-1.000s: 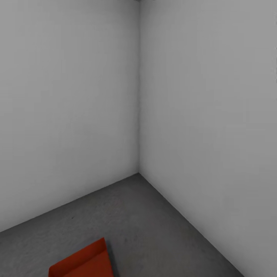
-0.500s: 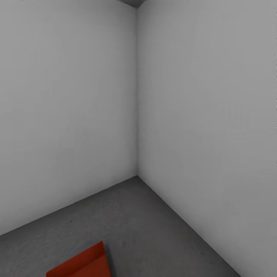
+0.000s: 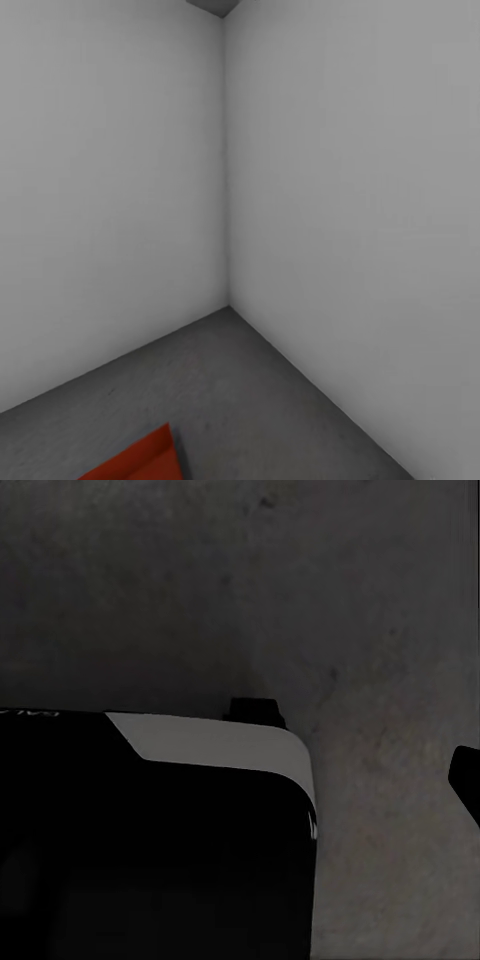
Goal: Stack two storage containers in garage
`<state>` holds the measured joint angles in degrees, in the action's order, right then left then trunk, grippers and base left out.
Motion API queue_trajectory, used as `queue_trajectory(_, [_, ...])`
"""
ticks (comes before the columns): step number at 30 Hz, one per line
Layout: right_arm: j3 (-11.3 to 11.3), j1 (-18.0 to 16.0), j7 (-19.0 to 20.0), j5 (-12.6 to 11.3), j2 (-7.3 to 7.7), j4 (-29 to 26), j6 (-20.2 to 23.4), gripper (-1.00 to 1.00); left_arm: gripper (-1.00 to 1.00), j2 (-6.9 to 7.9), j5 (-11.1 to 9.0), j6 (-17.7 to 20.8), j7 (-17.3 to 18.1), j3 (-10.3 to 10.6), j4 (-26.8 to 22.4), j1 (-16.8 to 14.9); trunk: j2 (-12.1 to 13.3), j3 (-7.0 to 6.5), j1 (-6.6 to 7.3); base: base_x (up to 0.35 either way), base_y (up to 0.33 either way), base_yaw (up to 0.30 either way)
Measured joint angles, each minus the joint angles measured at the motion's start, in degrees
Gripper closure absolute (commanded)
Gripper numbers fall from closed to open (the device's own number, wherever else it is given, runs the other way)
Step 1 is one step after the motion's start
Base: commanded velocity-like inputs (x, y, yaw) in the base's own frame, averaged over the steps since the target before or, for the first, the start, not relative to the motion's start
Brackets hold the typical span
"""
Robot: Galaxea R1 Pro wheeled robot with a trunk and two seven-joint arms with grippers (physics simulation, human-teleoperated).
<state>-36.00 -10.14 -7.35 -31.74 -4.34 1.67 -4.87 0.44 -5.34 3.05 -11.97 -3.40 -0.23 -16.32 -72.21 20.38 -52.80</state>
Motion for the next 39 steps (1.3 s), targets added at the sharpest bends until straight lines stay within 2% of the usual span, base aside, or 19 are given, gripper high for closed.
queue_trajectory(36, [-0.09, 0.00, 0.00, 0.45, 0.18, 0.00, -0.03, -1.00, -1.00, 0.00, 0.00, 0.00, 0.00, 0.00, 0.00, 0.00, 0.00, -0.21, 0.00, 0.000, 0.000, -0.251])
queue_trajectory(39, [-0.08, -0.01, 0.00, 0.46, 0.18, 0.00, 0.00, -1.00, -1.00, 0.00, -0.01, -0.01, 0.00, 0.00, 0.00, 0.01, 0.00, -0.21, 0.00, 0.000, 0.000, -0.052])
